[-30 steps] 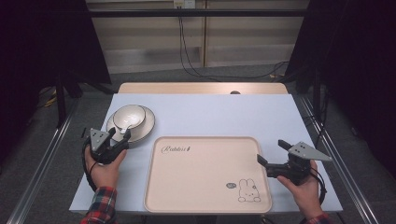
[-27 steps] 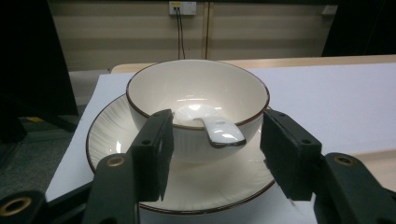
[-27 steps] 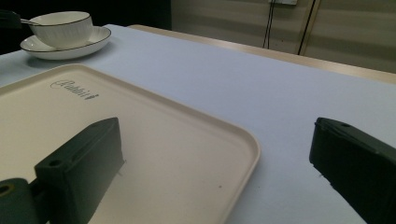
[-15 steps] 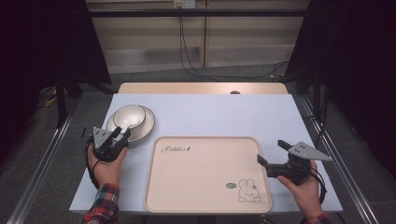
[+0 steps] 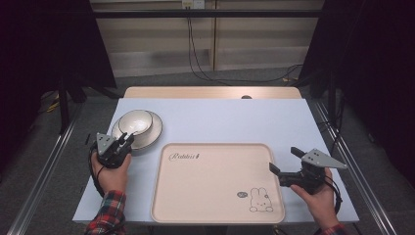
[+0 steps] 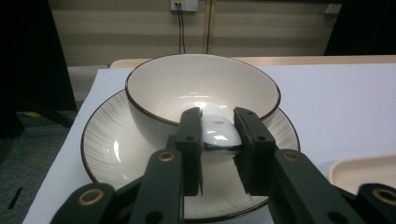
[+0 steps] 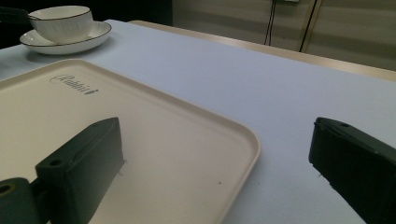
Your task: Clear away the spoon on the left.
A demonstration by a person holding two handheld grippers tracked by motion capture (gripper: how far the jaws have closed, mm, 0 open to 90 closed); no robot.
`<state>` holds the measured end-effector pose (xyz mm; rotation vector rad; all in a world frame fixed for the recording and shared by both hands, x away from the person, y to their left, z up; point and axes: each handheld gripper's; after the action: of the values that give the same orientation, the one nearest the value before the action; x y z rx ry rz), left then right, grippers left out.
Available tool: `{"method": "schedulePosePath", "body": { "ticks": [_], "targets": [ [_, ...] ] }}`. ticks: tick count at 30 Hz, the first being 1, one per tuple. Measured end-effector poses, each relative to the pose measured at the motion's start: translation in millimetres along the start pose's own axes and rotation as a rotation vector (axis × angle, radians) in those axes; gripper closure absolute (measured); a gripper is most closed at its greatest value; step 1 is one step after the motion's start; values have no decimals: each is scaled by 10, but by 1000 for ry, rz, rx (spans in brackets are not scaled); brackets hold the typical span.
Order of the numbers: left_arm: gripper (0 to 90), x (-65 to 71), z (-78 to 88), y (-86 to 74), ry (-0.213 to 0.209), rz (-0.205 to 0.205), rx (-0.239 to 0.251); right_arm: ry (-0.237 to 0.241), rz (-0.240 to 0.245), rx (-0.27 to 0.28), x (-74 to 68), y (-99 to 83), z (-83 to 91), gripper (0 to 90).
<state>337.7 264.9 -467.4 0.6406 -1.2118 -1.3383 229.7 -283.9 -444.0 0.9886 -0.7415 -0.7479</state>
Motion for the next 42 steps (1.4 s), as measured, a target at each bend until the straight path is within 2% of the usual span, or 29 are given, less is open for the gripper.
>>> {"method": "schedulePosePath", "body": {
  "ticks": [14,18,21,24,28,34,42],
  "targets": [
    [734,16,-7,16,1,-3,4,1,9,0,0,-1,-4,27],
    [736,22,-5,24,15,-2,-1,3,12,-2,0,-2,1,27],
    [736,10,-4,22,2,15,0,0,11,-3,-3,-1,-1,27],
    [734,6,0,13,16,19,-3,0,12,-3,-2,-1,-1,27],
    [732,3,0,12,13,25,-4,-3,11,-3,-5,-2,-4,27],
    [728,2,-6,20,7,55,-13,3,15,-5,-7,-3,-9,27],
    [736,6,-8,46,12,42,-23,6,13,-9,-9,-5,-10,27]
  ]
}}
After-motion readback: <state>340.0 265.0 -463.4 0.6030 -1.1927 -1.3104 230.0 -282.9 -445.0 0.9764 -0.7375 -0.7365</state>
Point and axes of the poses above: each handheld gripper's, and its own axes: z roughly backward along the jaws, y roughly out of its top, x roughly to its right, and after that the axes turned 14 degrees about z, right-handed
